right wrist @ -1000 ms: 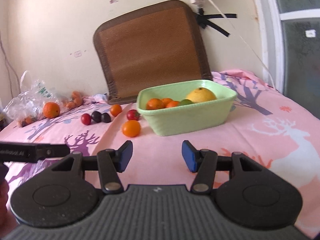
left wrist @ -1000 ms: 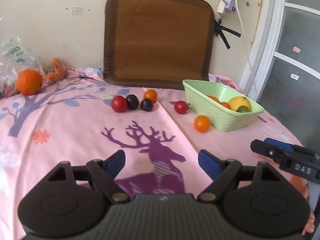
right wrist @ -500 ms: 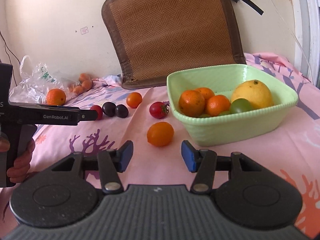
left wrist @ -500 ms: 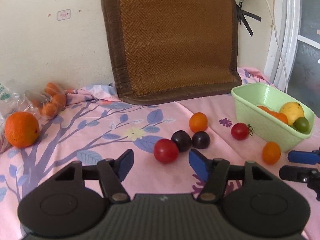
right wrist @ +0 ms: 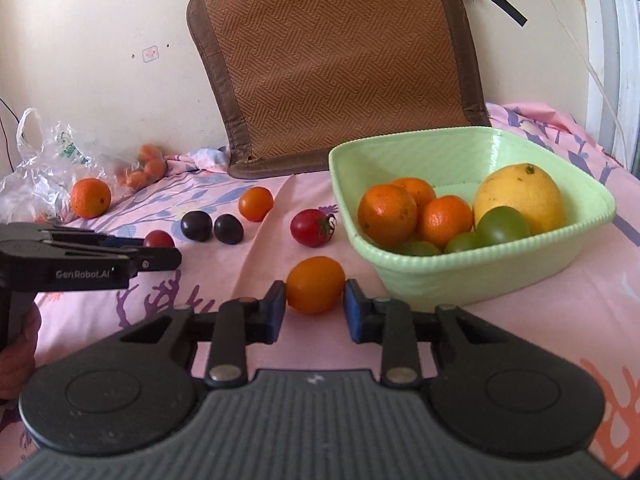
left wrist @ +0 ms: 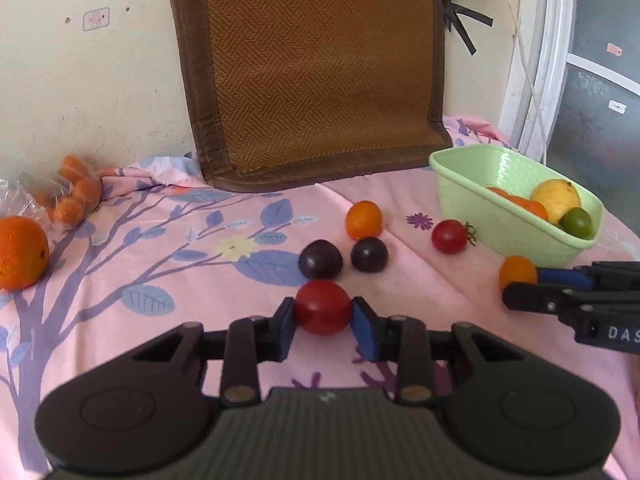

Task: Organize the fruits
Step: 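Grasp a red tomato with the left gripper while the right grasps an orange cherry tomato, then carry both tomatoes into the green dish and open both grippers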

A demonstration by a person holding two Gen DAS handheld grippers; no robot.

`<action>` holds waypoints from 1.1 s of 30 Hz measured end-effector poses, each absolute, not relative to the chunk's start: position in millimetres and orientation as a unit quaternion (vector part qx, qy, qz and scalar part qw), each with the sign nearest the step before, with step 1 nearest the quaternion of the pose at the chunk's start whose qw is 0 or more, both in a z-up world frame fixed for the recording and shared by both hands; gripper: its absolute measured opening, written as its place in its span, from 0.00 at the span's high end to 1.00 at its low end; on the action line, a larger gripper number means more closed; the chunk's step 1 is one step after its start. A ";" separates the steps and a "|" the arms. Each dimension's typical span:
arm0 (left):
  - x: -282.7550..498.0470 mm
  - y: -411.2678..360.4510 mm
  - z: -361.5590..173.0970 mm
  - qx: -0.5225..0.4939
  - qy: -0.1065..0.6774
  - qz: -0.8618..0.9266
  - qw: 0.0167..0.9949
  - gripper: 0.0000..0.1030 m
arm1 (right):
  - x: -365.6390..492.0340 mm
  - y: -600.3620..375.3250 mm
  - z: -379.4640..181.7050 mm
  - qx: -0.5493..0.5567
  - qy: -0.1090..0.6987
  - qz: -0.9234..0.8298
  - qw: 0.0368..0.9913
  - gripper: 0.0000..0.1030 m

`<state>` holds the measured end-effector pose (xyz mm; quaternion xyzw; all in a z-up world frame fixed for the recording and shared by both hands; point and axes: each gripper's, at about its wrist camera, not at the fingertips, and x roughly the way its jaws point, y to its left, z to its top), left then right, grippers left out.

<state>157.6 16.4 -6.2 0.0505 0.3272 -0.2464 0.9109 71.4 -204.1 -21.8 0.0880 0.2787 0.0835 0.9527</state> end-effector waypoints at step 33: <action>129.1 -129.5 53.5 0.005 0.281 -0.308 0.909 0.70 | 37.9 -281.0 9.2 0.040 0.157 0.051 0.985 0.67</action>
